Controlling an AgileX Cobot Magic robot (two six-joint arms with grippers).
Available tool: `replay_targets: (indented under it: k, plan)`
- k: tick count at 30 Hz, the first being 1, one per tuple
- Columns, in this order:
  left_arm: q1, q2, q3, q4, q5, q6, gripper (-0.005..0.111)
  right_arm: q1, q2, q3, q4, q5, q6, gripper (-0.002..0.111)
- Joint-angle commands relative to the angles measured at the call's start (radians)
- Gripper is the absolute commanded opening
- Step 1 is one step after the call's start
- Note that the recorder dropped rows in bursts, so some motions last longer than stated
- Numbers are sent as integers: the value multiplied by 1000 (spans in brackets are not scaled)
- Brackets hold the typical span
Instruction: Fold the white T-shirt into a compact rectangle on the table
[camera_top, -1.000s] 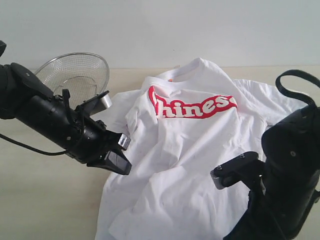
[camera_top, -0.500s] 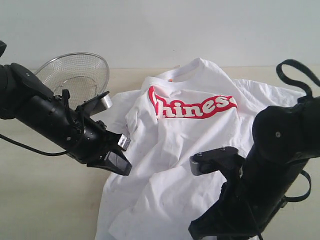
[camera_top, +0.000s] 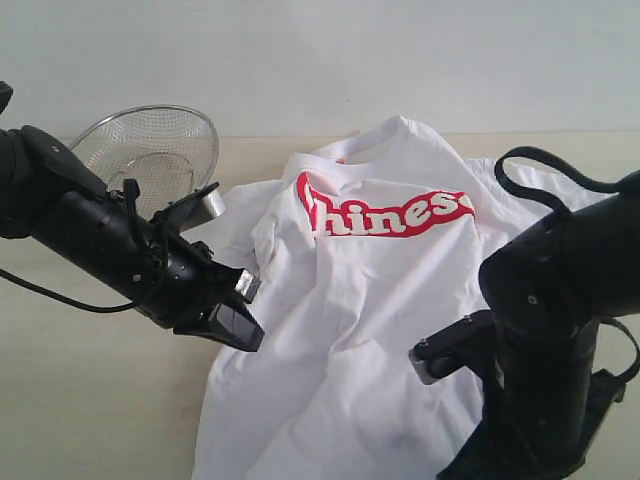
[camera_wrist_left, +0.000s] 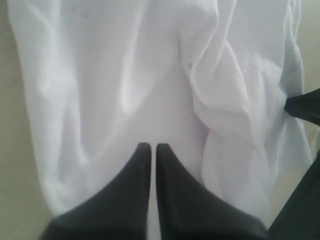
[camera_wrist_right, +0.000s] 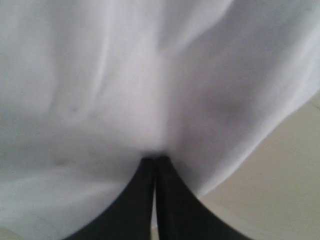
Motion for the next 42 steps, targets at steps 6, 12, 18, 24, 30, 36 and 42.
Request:
replay_targets:
  k: [6, 12, 18, 24, 30, 36, 42]
  plan:
    - [-5, 2, 3, -5, 12, 15, 4, -231, 30, 22, -110, 41, 16, 0]
    - [-5, -4, 3, -4, 14, 15, 4, -343, 30, 20, -123, 43, 11, 0]
    - [-5, -13, 3, 2, 30, 15, 4, -400, -60, -7, 6, 13, -112, 0]
    - [-5, -21, 3, 10, 71, 15, 4, -412, -220, -40, -23, 53, -125, 0]
    - [-18, -71, 5, -35, 133, 15, 4, -408, -301, -32, 260, 77, -322, 0]
    - [-121, -61, 26, 33, 146, -35, 4, -408, -279, 41, 254, 53, -329, 0]
    - [-241, -89, 197, 47, 134, -45, 4, -408, -279, 62, 262, 58, -344, 0]
